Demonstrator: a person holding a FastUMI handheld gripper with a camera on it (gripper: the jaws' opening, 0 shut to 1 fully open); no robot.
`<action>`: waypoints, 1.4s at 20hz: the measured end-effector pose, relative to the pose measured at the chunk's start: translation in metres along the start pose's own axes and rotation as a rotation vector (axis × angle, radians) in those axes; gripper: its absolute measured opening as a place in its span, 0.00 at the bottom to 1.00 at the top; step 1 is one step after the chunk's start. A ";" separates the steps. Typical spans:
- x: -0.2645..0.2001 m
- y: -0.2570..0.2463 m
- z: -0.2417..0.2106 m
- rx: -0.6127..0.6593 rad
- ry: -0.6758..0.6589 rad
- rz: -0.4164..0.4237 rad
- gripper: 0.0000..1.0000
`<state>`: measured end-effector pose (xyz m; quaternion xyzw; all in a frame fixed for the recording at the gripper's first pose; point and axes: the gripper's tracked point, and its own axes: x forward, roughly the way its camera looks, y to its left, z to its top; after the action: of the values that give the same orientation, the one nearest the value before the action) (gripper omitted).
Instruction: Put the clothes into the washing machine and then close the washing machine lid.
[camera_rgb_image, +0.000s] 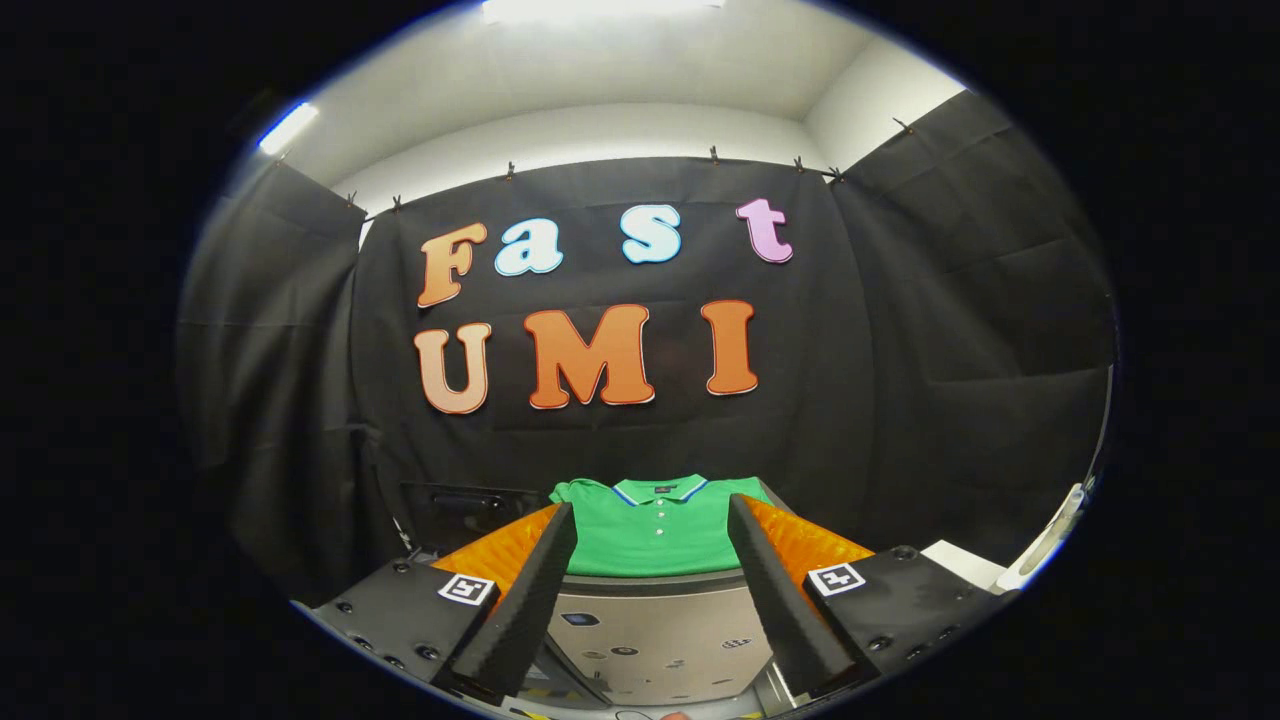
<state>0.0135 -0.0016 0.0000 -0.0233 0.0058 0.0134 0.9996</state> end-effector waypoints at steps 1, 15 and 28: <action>-0.001 -0.001 -0.001 0.000 0.002 -0.002 0.98; 0.006 -0.010 0.006 0.000 -0.003 -0.007 0.98; 0.010 -0.004 0.007 0.005 -0.007 0.011 0.98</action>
<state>0.0241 -0.0054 0.0069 -0.0209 0.0026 0.0187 0.9996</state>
